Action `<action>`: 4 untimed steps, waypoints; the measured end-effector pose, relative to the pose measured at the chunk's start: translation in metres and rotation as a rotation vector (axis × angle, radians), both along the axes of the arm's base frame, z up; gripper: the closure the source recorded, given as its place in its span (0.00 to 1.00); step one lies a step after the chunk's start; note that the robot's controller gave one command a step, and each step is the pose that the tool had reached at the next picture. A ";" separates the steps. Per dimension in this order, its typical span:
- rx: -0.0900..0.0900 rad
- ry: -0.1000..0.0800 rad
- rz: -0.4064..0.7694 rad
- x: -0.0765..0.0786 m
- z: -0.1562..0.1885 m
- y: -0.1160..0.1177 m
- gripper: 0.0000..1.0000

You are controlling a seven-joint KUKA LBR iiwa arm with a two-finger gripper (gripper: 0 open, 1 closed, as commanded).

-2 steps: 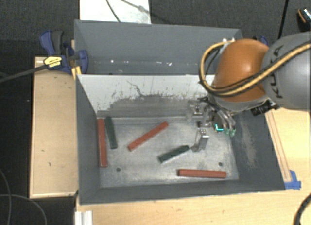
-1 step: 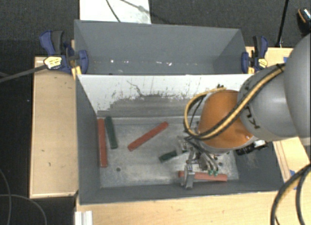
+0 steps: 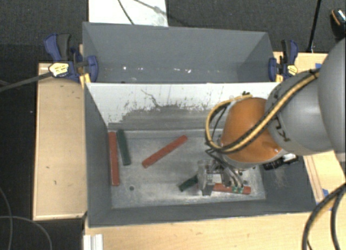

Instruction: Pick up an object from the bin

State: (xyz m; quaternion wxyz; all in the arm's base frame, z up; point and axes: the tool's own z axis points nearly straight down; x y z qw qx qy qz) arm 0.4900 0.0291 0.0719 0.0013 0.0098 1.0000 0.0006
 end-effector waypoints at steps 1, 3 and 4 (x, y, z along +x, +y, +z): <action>0.000 0.000 -0.001 0.000 -0.001 0.000 0.00; 0.001 -0.009 0.041 0.013 0.154 0.026 1.00; -0.001 0.000 0.040 0.011 0.150 0.025 0.00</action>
Offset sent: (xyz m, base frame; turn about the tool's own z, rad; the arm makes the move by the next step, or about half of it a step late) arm 0.0000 0.0000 0.0000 0.0000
